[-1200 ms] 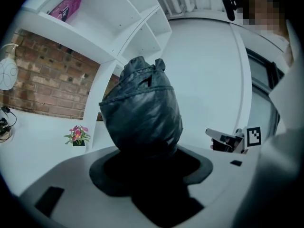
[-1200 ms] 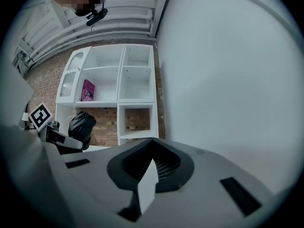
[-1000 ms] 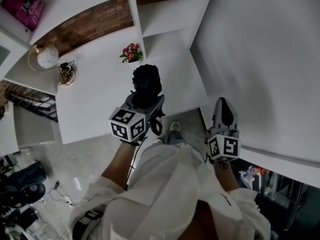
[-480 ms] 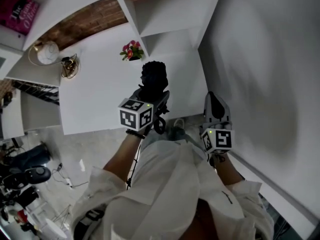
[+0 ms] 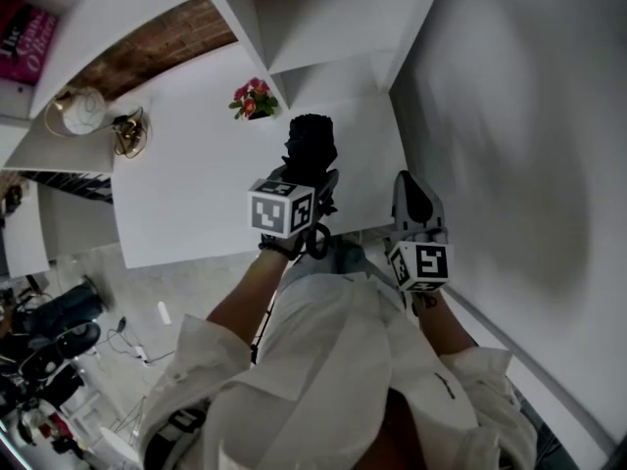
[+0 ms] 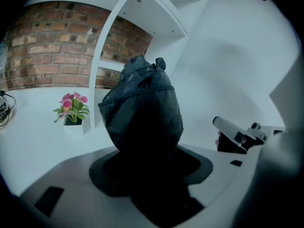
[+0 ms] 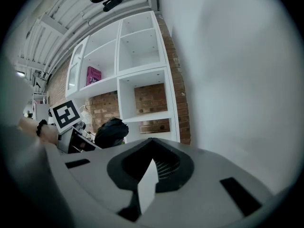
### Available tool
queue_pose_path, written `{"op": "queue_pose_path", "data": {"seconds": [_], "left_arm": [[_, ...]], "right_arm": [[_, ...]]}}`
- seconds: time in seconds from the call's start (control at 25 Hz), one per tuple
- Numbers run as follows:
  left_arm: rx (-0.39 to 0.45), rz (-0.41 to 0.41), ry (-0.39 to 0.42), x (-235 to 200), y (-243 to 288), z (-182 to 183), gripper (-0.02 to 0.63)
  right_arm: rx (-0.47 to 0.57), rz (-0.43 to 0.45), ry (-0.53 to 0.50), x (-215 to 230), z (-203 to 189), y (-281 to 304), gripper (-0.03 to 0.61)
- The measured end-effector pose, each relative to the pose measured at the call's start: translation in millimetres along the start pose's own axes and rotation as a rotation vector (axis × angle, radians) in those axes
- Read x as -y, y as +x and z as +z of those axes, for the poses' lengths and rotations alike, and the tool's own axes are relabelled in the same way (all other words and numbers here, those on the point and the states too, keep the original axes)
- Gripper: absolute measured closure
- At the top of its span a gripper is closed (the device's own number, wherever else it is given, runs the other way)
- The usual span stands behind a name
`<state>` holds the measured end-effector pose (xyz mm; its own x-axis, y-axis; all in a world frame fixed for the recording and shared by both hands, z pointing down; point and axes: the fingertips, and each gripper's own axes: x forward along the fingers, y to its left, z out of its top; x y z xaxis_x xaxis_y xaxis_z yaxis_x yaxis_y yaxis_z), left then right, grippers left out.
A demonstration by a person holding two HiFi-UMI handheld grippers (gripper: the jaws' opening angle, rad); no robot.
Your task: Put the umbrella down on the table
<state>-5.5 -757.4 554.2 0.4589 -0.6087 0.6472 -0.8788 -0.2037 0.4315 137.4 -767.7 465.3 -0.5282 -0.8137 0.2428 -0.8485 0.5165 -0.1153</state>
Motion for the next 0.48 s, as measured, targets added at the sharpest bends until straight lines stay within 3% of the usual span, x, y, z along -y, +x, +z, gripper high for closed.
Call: {"op": "queue_pose_path", "data": {"seconds": [0.2, 0.48], "left_arm": [[-0.082, 0.039, -0.049, -19, 34, -14, 0.339], [-0.207, 0.107, -0.040, -47, 78, -38, 0.337]], "right_arm": [[-0.029, -0.023, -0.006, 2, -17, 15, 0.560], [-0.064, -0.022, 0.000, 7, -40, 36, 0.560]]}}
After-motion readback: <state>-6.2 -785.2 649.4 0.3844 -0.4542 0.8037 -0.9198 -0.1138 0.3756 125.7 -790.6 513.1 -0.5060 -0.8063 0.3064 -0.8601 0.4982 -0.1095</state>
